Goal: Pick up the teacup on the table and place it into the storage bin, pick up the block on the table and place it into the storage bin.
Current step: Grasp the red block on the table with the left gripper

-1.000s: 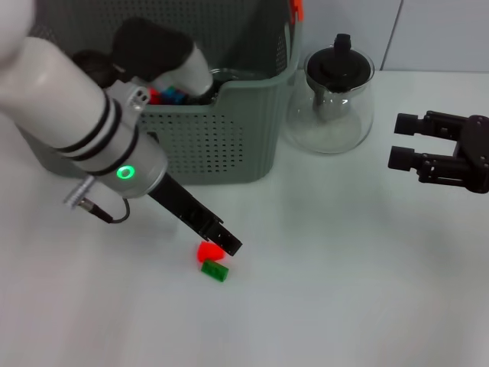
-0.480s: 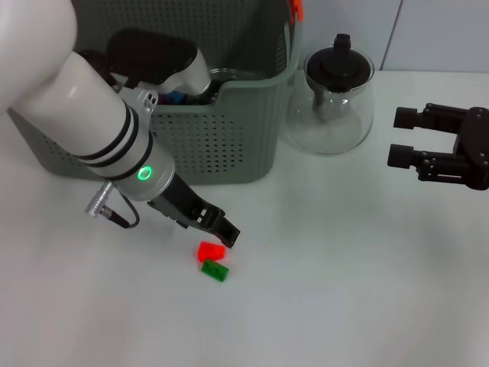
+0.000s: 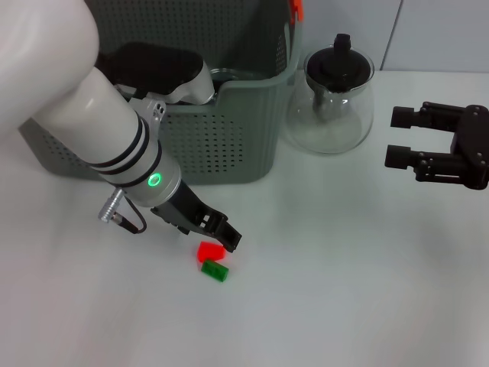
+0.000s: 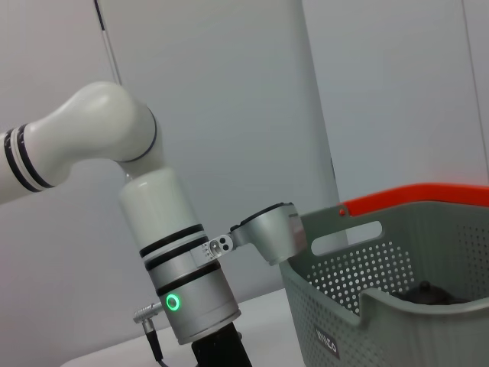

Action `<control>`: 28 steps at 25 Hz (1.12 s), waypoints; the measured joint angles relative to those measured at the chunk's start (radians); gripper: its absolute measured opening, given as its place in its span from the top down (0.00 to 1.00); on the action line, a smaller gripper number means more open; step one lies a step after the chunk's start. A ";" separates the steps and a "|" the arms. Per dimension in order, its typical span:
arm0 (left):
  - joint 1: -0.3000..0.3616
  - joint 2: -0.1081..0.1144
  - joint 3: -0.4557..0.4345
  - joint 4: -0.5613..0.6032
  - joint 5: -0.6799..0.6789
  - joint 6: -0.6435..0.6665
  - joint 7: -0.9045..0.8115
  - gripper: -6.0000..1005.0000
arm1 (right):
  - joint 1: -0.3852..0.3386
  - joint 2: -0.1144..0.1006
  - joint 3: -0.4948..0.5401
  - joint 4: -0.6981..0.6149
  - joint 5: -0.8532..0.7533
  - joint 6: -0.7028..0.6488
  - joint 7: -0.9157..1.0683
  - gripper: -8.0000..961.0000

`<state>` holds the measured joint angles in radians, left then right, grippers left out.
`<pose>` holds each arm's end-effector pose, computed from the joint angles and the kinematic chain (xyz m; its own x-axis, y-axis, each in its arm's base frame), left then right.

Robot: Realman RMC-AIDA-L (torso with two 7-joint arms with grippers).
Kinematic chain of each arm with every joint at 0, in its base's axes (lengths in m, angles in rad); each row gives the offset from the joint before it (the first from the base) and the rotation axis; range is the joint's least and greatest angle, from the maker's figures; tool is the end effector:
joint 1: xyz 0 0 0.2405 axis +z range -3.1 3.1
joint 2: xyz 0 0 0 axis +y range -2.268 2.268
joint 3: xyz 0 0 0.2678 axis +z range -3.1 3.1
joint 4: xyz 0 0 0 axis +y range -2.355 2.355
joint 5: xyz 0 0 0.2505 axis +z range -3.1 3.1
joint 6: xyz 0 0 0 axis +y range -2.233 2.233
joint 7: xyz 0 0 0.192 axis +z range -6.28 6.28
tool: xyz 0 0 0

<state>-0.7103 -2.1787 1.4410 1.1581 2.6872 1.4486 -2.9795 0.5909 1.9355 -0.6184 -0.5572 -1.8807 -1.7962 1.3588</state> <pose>-0.1821 0.4092 -0.1135 0.4771 0.8728 -0.1029 0.7486 -0.4650 -0.4726 0.2514 0.3863 0.0215 0.7381 -0.2379 -0.6314 -0.3518 -0.9342 -0.0593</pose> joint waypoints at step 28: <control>0.003 0.000 0.087 -0.086 0.002 -0.111 -0.001 0.19 | -0.010 0.003 0.008 0.000 0.001 0.006 -0.012 0.18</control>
<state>-0.7077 -2.1782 1.5278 1.0722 2.6891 1.3374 -2.9804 0.5813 1.9387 -0.6104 -0.5568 -1.8802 -1.7900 1.3472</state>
